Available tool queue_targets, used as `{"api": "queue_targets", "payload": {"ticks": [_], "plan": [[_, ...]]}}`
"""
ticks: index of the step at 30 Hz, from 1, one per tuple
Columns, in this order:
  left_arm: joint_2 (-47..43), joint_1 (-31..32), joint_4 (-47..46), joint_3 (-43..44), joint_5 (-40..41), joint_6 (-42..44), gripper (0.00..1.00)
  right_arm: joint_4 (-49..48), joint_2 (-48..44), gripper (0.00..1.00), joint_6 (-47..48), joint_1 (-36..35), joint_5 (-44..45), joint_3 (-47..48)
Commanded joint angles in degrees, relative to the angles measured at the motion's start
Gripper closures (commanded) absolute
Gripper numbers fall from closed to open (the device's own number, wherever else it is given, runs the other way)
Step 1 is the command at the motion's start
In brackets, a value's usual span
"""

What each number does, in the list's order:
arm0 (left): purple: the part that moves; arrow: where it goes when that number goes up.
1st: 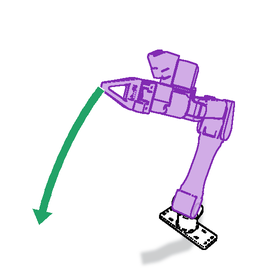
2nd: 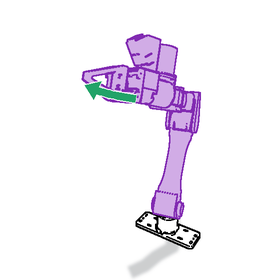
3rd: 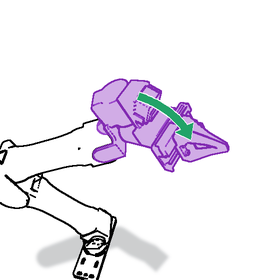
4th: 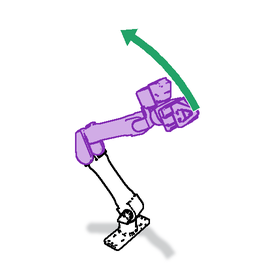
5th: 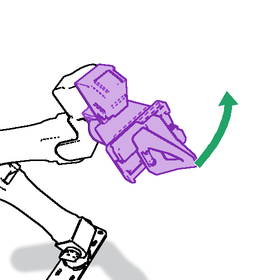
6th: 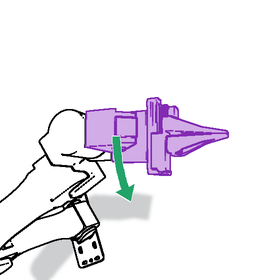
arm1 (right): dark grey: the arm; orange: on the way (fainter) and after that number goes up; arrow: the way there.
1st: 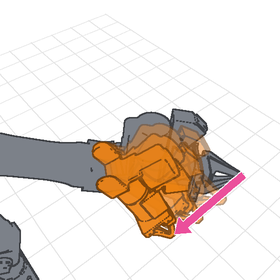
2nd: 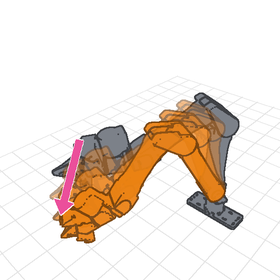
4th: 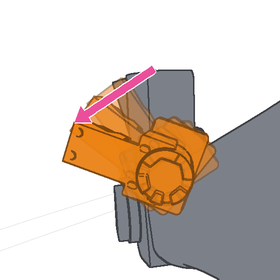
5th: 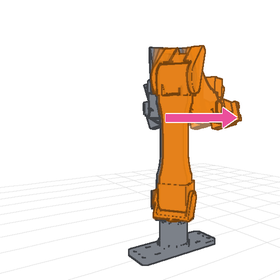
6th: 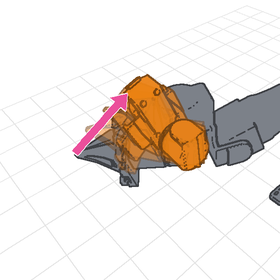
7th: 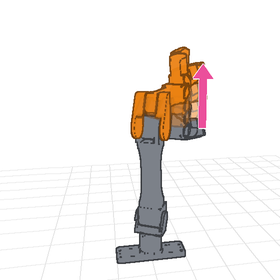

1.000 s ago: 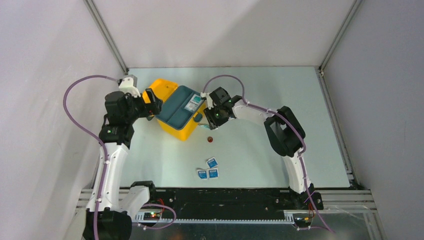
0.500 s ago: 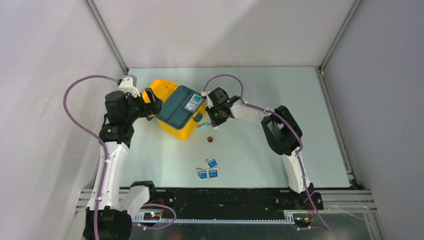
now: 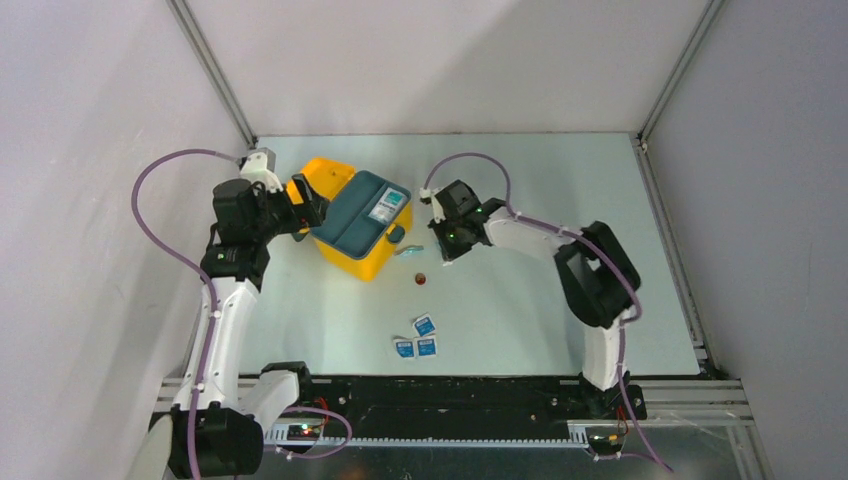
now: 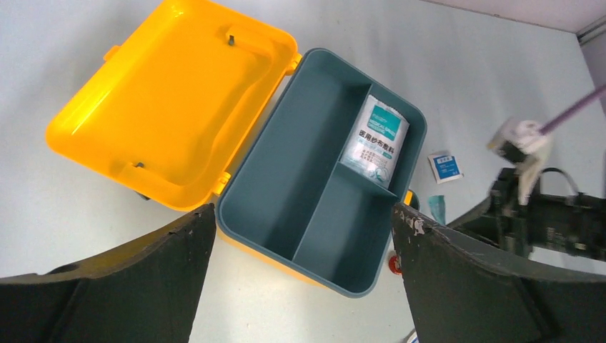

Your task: Organize the medicine kit

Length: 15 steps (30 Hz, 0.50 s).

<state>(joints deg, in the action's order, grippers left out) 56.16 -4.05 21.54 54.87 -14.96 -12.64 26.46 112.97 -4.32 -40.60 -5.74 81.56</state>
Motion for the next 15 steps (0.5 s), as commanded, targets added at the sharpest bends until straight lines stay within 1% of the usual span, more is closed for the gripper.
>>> {"api": "queue_targets", "payload": {"ticks": [1,5,7,12,15], "plan": [[0.63,-0.42,-3.40,1.10,-3.44,-2.43,0.04,-1.28,-11.53,1.00,1.97,0.48,-2.58,-1.99],[0.50,-0.40,-3.77,0.97,-3.00,-2.29,0.04,-2.66,-18.91,1.00,6.41,-0.59,-6.63,-2.62],[0.23,-0.37,-3.78,0.78,-2.67,-2.08,0.04,-2.94,-19.76,1.00,7.35,-1.99,-7.07,-1.48],[-0.42,-0.37,-3.79,0.36,-2.48,-2.12,0.04,-1.14,-15.54,1.00,5.31,-5.83,-9.68,6.61],[-0.94,-0.47,-3.81,0.26,-2.02,-2.00,0.04,1.12,-10.32,1.00,4.61,-7.69,-11.56,12.93]]}}
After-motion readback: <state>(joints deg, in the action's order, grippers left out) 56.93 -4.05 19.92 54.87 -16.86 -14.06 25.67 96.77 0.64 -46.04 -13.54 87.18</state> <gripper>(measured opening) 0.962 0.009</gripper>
